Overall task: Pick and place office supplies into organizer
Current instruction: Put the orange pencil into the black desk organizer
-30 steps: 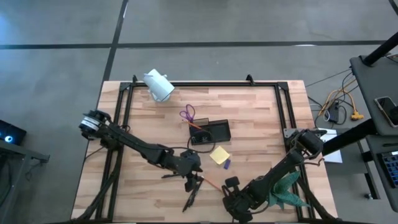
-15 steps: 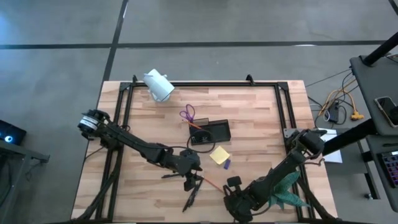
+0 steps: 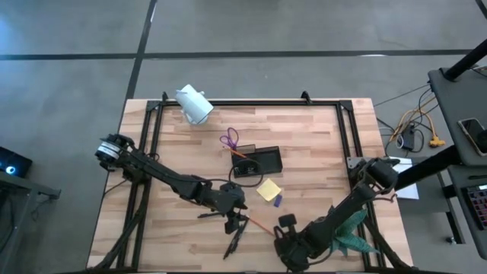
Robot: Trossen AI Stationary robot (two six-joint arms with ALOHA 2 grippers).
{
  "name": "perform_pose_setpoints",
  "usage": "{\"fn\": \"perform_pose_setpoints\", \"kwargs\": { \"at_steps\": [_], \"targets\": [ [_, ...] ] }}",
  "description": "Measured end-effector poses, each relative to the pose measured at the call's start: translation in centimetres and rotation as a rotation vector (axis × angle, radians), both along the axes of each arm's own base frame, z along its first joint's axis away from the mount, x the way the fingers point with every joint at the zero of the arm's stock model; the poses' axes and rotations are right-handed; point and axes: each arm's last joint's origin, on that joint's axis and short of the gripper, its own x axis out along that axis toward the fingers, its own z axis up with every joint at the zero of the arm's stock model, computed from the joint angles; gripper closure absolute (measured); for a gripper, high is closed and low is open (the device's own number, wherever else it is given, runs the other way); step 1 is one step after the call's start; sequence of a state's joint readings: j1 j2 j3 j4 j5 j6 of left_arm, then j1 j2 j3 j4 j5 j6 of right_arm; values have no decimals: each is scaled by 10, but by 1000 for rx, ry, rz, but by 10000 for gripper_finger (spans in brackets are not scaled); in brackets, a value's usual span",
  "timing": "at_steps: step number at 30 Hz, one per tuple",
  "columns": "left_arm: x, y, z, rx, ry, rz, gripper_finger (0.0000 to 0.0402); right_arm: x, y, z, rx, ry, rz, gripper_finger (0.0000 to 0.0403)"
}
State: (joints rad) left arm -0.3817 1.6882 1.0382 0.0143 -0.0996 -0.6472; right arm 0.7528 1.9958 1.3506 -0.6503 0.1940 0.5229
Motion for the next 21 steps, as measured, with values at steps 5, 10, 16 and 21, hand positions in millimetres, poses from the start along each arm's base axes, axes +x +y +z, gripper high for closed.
{"fn": "perform_pose_setpoints", "kwargs": {
  "at_steps": [5, 10, 16, 21],
  "targets": [
    [0, 0, 0, 0, 1, -1, 213, -2, -3, -4, -22, 5, -1, 394],
    [0, 0, -1, 0, 2, 0, 213, -5, -5, -10, -36, 21, 0, 394],
    [0, 0, -1, 0, 3, 0, 213, -4, -5, -12, -23, 6, 3, 394],
    [0, 0, -1, 1, 3, 1, 213, -4, -4, -12, -15, -2, 3, 394]
  ]
}}
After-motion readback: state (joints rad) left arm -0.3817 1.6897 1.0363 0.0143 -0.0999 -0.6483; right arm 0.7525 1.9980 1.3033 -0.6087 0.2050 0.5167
